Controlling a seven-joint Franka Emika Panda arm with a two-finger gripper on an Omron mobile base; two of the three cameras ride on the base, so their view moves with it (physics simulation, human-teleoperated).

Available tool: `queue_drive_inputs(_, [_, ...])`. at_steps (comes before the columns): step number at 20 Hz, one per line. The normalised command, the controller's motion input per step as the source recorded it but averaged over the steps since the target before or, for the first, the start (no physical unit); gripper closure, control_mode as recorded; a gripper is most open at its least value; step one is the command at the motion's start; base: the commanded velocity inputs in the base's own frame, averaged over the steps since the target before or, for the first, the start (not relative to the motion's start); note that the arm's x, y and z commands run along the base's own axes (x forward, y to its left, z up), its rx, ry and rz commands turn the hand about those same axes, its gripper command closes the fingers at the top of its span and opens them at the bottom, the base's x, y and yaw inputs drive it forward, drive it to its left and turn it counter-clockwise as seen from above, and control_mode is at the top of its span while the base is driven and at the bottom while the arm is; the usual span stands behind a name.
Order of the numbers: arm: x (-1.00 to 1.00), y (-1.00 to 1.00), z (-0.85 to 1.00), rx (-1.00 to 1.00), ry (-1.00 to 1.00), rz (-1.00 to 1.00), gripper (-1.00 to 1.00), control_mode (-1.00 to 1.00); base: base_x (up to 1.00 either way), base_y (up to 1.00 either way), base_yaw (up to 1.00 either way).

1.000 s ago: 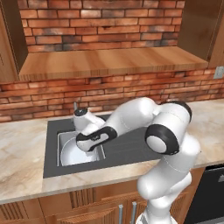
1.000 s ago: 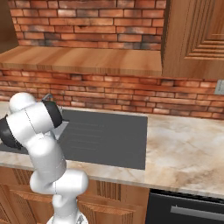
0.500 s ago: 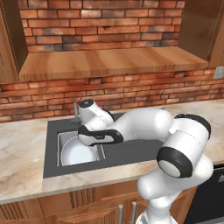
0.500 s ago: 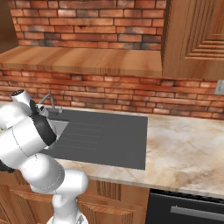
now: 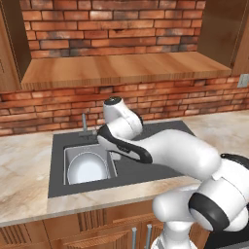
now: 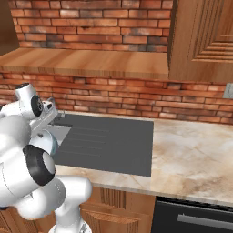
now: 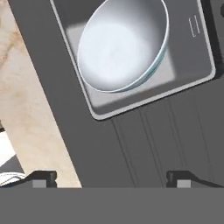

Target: Pick the jar and bowl and place them in the sink. Then turn on the water.

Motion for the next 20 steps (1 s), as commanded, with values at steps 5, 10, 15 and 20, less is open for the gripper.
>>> queue_drive_inputs(5, [-0.41, -0.56, 0.52, 0.06, 0.00, -0.21, -1.00, -1.00, 0.00, 0.00, 0.00])
queue_drive_inputs(10, [-0.50, -0.60, 0.52, 0.10, 0.00, -0.23, -1.00, -1.00, 0.00, 0.00, 0.00])
queue_drive_inputs(15, [-0.63, -0.61, 0.33, 0.09, 0.00, -0.25, -1.00, -1.00, 0.00, 0.00, 0.00])
queue_drive_inputs(20, [-0.60, -0.51, 0.28, 0.06, 0.00, -0.27, -1.00, -1.00, 0.00, 0.00, 0.00])
